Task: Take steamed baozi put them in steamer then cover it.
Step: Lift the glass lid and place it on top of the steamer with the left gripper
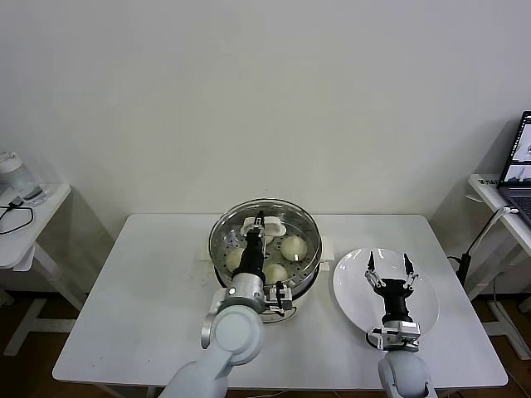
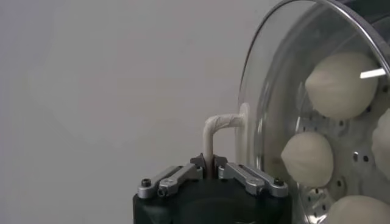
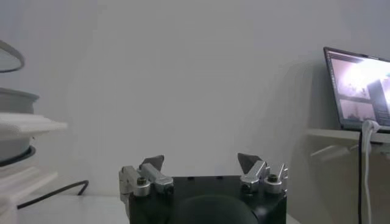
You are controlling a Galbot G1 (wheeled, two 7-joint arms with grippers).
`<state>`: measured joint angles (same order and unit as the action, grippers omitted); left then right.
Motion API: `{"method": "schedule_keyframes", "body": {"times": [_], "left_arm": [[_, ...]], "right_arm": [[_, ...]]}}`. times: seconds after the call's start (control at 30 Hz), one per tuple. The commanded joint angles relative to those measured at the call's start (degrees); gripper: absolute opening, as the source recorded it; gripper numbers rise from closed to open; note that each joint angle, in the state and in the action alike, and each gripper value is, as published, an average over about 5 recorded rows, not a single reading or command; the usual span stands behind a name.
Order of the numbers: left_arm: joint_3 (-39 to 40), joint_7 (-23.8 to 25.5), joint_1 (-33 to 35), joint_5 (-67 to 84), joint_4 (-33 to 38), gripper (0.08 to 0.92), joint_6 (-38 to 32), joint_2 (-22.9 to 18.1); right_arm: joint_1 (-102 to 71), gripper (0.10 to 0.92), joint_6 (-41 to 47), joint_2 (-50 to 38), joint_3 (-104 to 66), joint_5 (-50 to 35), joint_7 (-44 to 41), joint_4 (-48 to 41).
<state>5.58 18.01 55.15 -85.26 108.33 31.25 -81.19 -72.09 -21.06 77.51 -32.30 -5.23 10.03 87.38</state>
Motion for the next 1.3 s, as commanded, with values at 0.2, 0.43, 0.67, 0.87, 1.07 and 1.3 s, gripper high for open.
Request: {"method": "schedule_keyframes", "body": {"times": [0.2, 0.43, 0.67, 0.87, 1.07, 1.3], "left_arm": [[0.39, 1.01, -0.82, -3.1, -3.1, 0.186, -0.29, -1.78], [0.15, 0.47, -0.58, -3.08, -3.99, 0.186, -0.42, -2.3], [-0.07, -0.1, -0.31, -3.18, -4.46, 0.186, -0.58, -2.77], [-0.22, -0.4, -0.01, -3.7, -4.57, 0.186, -0.88, -2.65], [-0.37, -1.06, 0.23, -4.02, -4.83, 0.186, -1.23, -2.75], [-0.48, -2.49, 0.58, -5.02, -5.59, 0.186, -2.11, -2.93]], "right_arm": [[0.21, 0.823, -0.21, 0.01, -0.25, 0.03, -0.12, -0.58], [0.43, 0.823, -0.27, 0.04, -0.24, 0.09, -0.17, -0.82], [0.51, 0.823, -0.38, -0.05, -0.2, 0.4, -0.2, -1.06], [0.7, 0.823, -0.43, -0.2, -0.22, 0.51, -0.2, -1.04], [0.88, 0.823, -0.42, -0.26, -0.23, 0.51, -0.19, -1.04], [0.89, 0.823, -0.46, -0.32, -0.32, 0.39, -0.21, -1.02]]}}
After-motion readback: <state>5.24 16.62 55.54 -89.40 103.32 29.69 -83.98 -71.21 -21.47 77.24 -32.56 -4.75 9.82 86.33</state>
